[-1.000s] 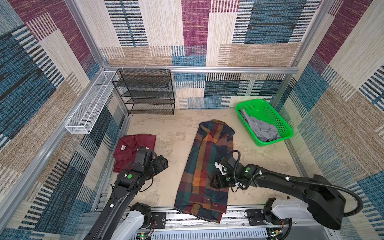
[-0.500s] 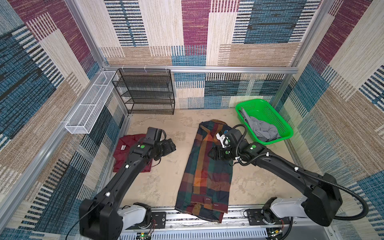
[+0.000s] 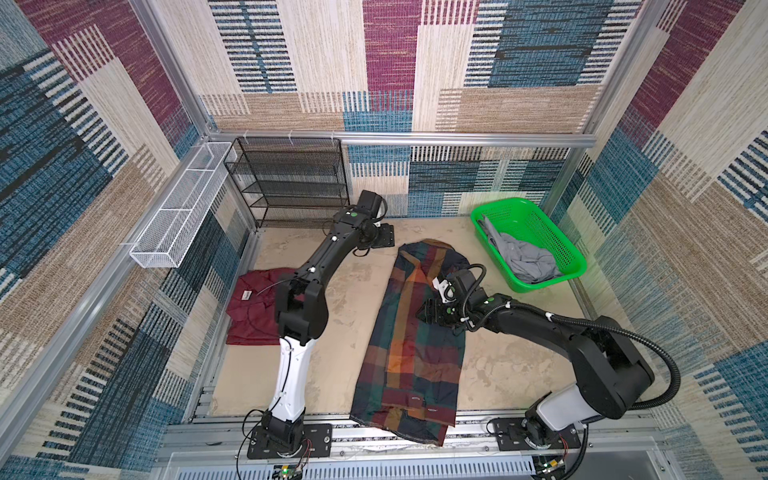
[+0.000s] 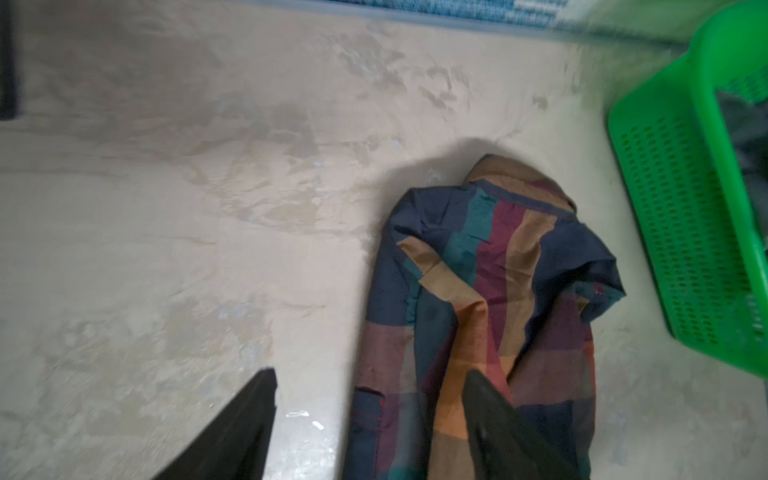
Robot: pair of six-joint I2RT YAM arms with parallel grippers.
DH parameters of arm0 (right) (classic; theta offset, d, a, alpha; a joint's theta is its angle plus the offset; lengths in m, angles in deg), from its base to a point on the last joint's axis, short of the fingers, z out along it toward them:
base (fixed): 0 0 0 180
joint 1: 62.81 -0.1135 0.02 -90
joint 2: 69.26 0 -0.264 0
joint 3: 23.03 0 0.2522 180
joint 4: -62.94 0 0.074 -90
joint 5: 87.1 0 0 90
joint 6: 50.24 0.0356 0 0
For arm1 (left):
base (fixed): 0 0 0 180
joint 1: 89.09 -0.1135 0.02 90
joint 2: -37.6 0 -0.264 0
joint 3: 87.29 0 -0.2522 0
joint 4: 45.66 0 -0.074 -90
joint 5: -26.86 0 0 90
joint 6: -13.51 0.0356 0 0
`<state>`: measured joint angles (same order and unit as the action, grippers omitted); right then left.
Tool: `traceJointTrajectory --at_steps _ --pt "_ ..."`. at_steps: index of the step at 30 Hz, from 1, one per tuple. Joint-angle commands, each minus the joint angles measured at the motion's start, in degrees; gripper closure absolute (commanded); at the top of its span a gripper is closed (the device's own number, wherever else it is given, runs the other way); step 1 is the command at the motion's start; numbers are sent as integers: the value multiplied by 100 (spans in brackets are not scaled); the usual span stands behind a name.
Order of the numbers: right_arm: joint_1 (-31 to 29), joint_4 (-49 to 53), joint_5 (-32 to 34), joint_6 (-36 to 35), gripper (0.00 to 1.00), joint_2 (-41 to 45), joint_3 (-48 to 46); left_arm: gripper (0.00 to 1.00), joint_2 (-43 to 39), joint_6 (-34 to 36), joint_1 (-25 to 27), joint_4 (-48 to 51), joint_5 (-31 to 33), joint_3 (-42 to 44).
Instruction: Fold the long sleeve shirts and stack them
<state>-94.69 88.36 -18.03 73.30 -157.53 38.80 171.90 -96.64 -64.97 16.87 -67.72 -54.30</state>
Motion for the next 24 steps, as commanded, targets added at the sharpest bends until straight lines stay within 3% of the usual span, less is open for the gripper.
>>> traceJointTrajectory --at_steps 1,3,8,24 --pt "-3 -555 -49 -12 27 -161 -34 26 966 763 168 1126 537 -1622" --pt "-3 -786 -222 64 28 -244 -145 26 1454 850 202 1121 637 -2258" --pt "-11 -1007 -327 -21 28 -189 -342 28 1475 1009 220 188 544 -1802" --pt "-11 -1241 -738 -426 29 -981 -71 27 1867 1220 343 -621 778 -1299"
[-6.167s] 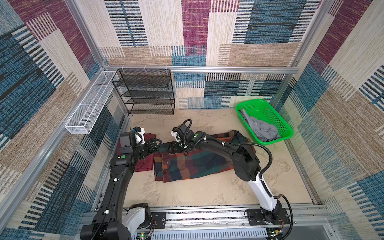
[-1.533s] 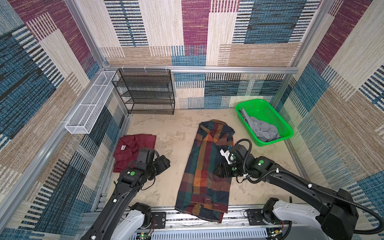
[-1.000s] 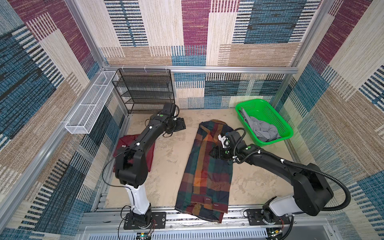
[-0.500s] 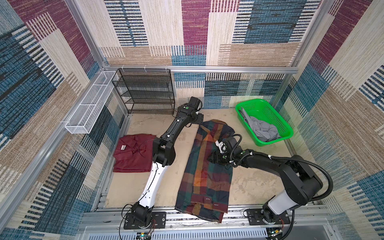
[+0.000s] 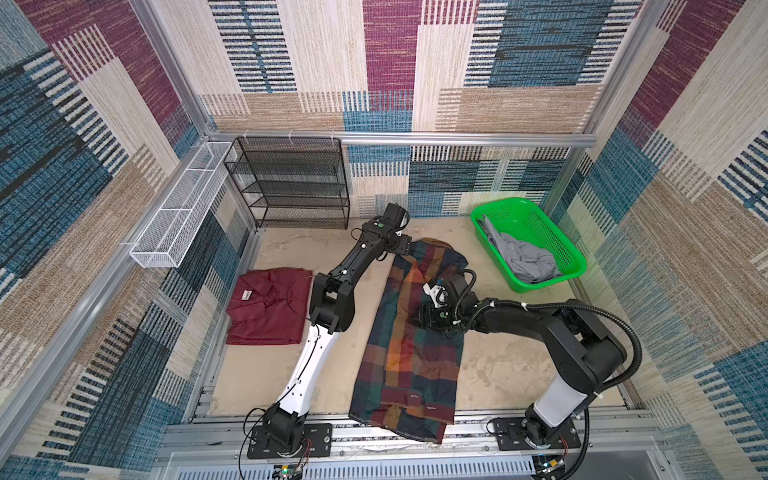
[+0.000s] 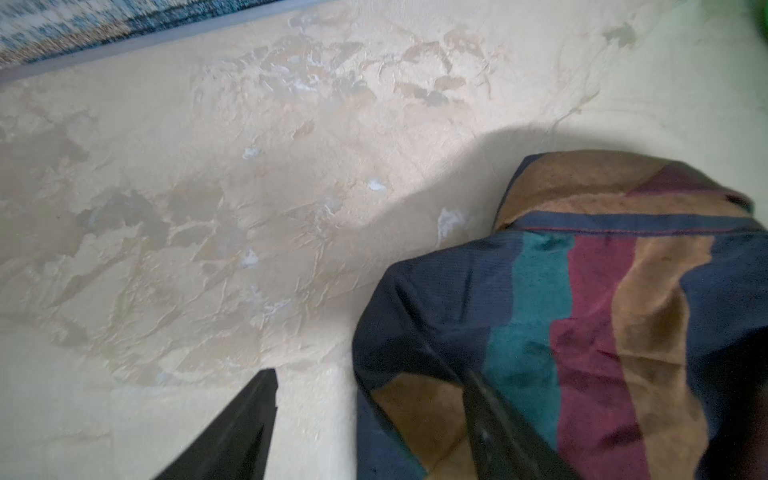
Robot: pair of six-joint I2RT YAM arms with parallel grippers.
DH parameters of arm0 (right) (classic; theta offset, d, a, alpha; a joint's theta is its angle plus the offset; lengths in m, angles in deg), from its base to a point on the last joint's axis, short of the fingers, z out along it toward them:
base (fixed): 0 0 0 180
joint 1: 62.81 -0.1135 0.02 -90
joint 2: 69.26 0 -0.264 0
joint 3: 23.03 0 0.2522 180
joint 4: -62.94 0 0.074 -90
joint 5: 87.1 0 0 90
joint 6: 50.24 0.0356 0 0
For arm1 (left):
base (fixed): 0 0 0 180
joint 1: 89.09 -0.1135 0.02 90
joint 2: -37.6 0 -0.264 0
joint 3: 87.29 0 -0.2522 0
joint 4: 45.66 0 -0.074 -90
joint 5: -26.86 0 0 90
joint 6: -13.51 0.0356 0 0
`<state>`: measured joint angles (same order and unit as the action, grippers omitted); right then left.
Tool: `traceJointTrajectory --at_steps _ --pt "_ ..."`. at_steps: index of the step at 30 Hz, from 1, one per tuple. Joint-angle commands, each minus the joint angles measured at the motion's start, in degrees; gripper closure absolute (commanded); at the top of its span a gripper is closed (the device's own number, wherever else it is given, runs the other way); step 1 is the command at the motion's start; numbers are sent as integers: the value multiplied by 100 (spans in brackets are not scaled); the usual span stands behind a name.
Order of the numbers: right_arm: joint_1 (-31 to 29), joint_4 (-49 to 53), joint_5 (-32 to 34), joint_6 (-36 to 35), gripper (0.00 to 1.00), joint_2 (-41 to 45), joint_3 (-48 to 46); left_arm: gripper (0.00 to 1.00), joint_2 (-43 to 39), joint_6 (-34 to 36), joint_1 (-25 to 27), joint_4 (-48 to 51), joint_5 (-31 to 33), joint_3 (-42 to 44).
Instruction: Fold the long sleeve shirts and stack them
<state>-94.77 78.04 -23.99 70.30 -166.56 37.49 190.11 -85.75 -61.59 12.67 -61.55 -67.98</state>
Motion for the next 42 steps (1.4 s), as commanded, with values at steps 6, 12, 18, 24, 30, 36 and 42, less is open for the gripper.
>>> traceJointTrajectory --at_steps 6,12,18,24,30,36,42 --pt "-11 -244 -398 -244 30 -189 90 45 222 362 9 -405 315 -124" --pt "-307 128 -343 -680 31 -434 277 100 329 727 9 -344 576 -591" --pt "-667 91 -305 -732 31 -710 273 100 99 1415 9 -370 983 -508" --pt "-979 285 -273 -916 31 -961 342 100 -54 1878 -24 -353 1221 -466" --pt "-1066 355 -62 -828 30 -808 303 74 -85 1946 -52 -345 1265 -502" --pt "-705 1013 446 -541 26 -58 817 42 -606 1556 -198 -151 1079 -401" --pt "629 1625 936 13 25 496 1113 30 -1500 475 -553 213 -86 251"
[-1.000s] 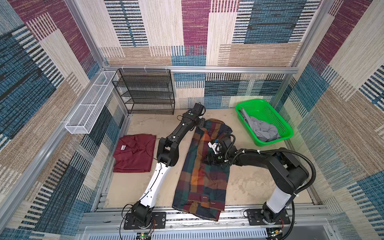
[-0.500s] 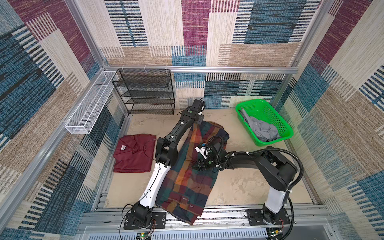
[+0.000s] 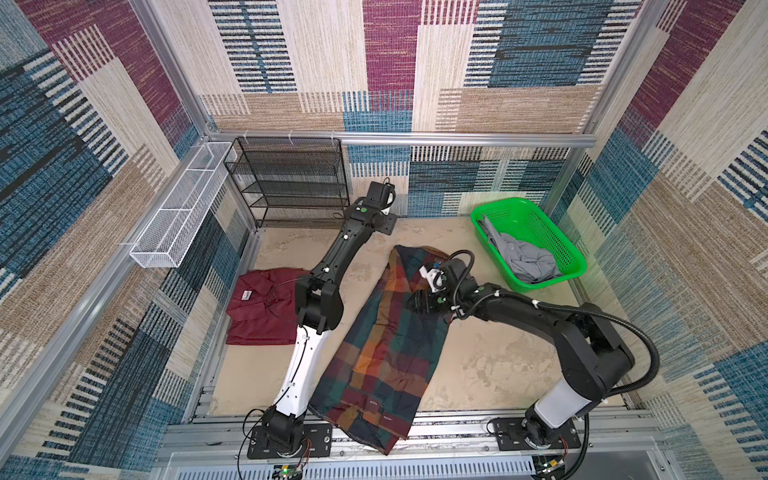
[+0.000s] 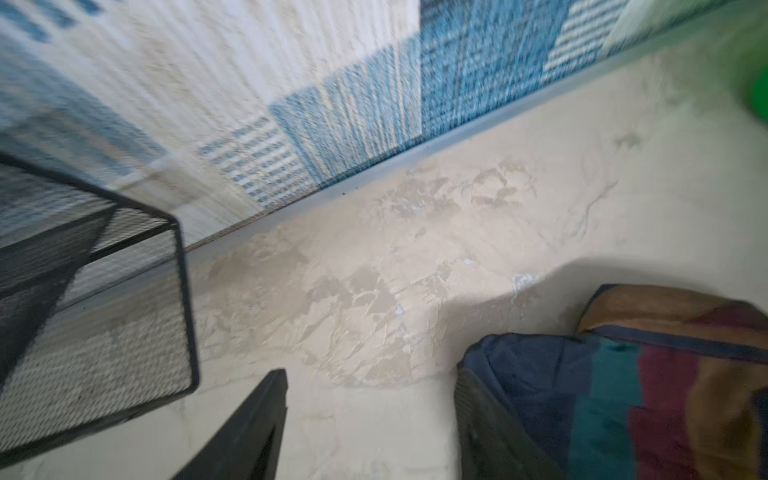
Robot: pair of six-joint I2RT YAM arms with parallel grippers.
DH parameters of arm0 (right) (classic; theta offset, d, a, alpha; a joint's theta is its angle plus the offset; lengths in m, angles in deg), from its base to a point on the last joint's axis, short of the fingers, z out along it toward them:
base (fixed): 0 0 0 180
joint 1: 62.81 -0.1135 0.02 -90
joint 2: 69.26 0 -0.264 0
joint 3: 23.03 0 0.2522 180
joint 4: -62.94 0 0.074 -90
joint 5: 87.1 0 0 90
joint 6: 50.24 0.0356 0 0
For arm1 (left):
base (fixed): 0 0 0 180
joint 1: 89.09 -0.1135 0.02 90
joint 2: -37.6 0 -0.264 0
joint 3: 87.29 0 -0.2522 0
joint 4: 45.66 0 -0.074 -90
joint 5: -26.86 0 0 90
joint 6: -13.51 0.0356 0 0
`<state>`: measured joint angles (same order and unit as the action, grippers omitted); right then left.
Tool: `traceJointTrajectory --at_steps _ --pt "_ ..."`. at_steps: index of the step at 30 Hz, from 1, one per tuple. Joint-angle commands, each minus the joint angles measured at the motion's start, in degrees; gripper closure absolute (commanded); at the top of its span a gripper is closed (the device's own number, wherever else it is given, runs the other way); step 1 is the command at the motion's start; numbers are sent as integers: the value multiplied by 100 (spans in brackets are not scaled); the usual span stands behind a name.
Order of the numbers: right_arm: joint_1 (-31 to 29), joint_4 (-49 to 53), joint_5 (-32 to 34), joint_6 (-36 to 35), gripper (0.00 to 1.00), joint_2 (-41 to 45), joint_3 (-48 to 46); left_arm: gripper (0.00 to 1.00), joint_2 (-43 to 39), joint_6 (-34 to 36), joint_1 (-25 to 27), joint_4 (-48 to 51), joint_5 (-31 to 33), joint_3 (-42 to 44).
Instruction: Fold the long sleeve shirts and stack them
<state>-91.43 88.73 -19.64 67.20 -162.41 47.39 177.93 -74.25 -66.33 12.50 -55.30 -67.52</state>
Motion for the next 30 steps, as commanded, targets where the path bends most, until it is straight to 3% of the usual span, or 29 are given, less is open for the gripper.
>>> traceJointTrajectory --at_steps 1,5,6,8,15,21,30 --pt "469 675 694 323 25 64 233 30 -370 -800 -88 296 -911 363" --pt "1039 731 1183 562 25 -222 479 28 -347 -1321 4 741 -1428 333" --pt "1184 721 1389 636 26 -341 576 22 -301 -1500 34 959 -1634 274" --pt "1340 683 1713 673 26 -549 770 19 -378 -1723 185 1235 -1938 479" --pt "1379 696 2463 543 30 -1256 1277 18 -1649 -2050 984 956 -1255 3106" --pt "1386 404 2371 546 38 -1531 1287 12 -2503 -2510 1341 -34 -1831 5059" --pt "1394 193 2155 422 81 -1869 1677 12 -2321 -2810 1871 -772 -1944 6271"
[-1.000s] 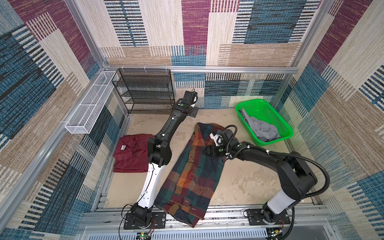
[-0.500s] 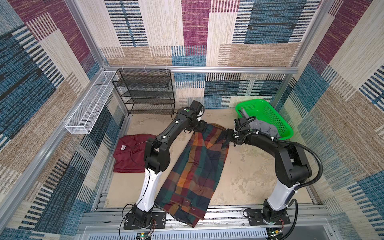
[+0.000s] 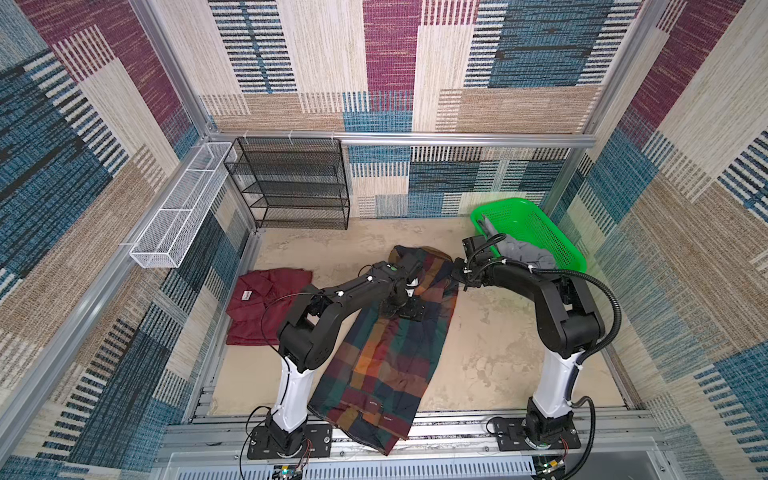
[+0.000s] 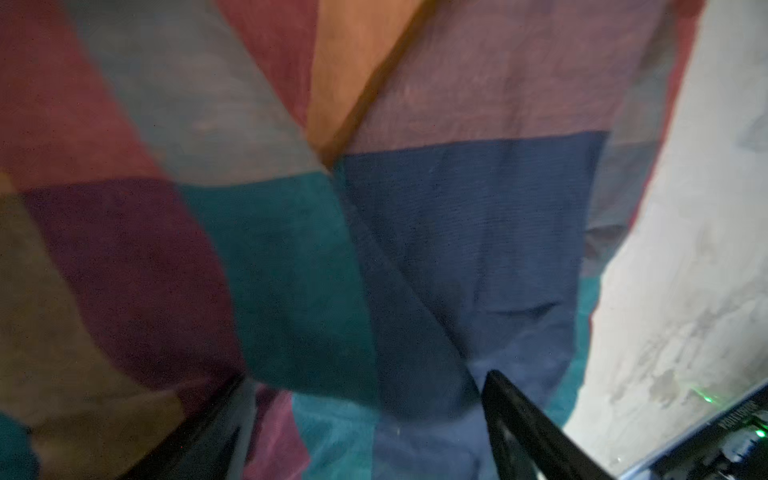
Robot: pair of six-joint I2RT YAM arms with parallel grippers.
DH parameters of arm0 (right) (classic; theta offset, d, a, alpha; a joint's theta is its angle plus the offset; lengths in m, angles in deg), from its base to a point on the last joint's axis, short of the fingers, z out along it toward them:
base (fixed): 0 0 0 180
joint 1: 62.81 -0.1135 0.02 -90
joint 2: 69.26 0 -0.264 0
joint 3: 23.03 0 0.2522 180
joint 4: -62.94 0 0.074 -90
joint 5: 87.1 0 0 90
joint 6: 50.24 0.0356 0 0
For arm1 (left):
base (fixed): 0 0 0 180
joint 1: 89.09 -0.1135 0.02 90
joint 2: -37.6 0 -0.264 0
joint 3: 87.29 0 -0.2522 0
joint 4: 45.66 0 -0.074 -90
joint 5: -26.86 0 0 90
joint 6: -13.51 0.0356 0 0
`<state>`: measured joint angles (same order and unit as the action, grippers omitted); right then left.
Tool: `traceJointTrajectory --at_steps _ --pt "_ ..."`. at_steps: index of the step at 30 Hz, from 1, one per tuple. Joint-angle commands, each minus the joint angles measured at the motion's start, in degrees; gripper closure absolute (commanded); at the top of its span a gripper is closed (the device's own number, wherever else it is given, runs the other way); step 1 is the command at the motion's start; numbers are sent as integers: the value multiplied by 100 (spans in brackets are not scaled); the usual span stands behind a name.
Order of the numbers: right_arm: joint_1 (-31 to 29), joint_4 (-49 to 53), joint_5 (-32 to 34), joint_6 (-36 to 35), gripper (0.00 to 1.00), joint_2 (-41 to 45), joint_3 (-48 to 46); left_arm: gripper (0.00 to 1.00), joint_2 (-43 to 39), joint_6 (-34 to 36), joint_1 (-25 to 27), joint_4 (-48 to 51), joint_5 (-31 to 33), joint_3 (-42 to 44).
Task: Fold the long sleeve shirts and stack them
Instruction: 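Hold the collar with the right gripper while left grips and smooths the shirt's middle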
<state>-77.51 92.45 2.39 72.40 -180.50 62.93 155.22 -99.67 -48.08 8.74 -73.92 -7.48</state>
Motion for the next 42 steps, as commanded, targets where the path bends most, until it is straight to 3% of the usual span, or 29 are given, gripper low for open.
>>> traceJointTrajectory --at_steps 1,10,15,17,20,21,25,29,37,42 --pt "3 -162 3 -117 83 -70 181 12 -106 -309 46 -529 -69 425" --pt "110 396 525 -208 88 -363 1055 12 -131 -546 43 -1156 -148 1436" --pt "284 607 205 -201 95 -553 1400 12 -277 -519 15 -1126 -54 1530" --pt "268 447 60 -114 91 -243 1096 12 -344 -494 -18 -1087 -13 1464" --pt "273 285 -20 144 63 212 454 12 -330 -482 -83 -1033 -48 1316" --pt "278 212 -92 163 59 280 258 12 -312 -494 -102 -1040 -87 1290" --pt "271 41 -252 205 57 174 -57 12 -294 -577 -111 -1154 -211 1320" --pt "275 23 -221 163 65 -208 146 12 -349 -626 -111 -1204 -222 1405" --pt "285 39 146 13 98 -528 882 12 -387 -758 -116 -1486 -292 1836" --pt "304 407 387 -150 100 -974 1595 12 -429 -776 -124 -1553 -260 2033"
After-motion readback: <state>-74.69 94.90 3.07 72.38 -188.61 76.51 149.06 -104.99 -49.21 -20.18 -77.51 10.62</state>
